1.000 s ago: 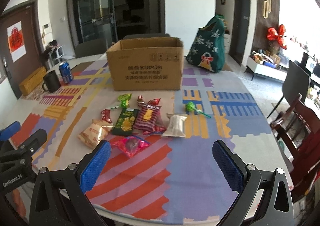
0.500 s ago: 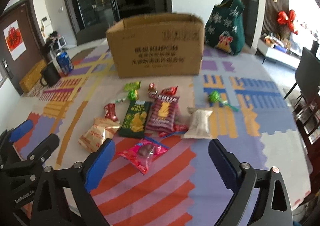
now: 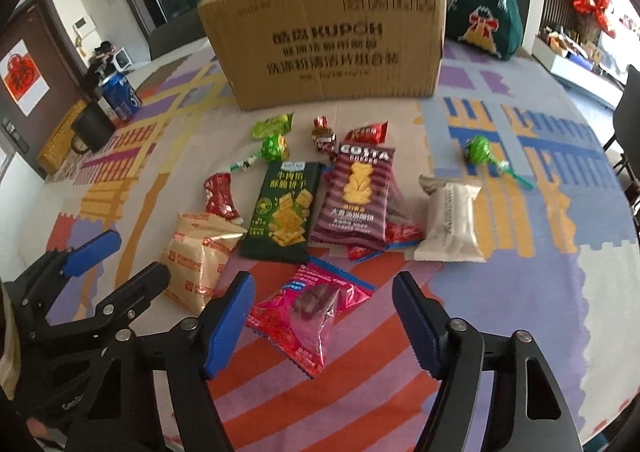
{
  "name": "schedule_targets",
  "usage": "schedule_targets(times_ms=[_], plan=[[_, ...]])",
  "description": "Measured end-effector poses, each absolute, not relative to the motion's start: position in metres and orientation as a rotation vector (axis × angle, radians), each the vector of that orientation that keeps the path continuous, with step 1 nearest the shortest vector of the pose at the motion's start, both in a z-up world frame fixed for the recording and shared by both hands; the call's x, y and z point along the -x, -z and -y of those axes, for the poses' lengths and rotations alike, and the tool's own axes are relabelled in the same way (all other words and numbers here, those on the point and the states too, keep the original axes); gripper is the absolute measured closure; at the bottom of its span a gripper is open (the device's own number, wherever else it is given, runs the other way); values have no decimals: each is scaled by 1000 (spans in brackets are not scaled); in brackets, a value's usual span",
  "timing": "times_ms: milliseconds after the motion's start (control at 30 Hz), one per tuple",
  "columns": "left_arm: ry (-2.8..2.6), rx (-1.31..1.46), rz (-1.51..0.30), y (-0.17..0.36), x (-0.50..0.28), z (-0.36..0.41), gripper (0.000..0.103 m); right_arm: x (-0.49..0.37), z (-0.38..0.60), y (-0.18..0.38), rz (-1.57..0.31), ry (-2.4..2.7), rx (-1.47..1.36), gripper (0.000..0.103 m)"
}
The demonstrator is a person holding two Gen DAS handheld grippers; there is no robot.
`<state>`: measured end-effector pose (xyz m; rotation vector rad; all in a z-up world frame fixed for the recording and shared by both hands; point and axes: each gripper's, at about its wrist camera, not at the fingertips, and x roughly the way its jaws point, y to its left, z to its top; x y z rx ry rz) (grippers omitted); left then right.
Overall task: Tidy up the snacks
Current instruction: 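Grasp the pink candy bag with the right tool while the left tool grasps the gold Fortune Biscuits bag, then carry both bags over the cardboard box and open both tools to drop them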
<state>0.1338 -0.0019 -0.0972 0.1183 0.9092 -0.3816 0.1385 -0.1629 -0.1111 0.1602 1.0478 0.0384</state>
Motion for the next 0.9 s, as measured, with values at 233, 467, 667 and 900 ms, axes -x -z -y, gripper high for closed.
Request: schedule_targets(times_ms=[233,467,667,900], plan=[[406,-102,-952,110,-148,13,39,-143,167,128,-1122,-40,-193,40],[390,-111,-1002,123,-154,22,50,-146,171,139,-1156,-43,-215,50],[362,-93,-1032,125,-154,23,64,-148,168,140,-1164,-53,-188,58],[342,-66,-1017,114,-139,23,67,-137,174,131,-1137,-83,-198,62]])
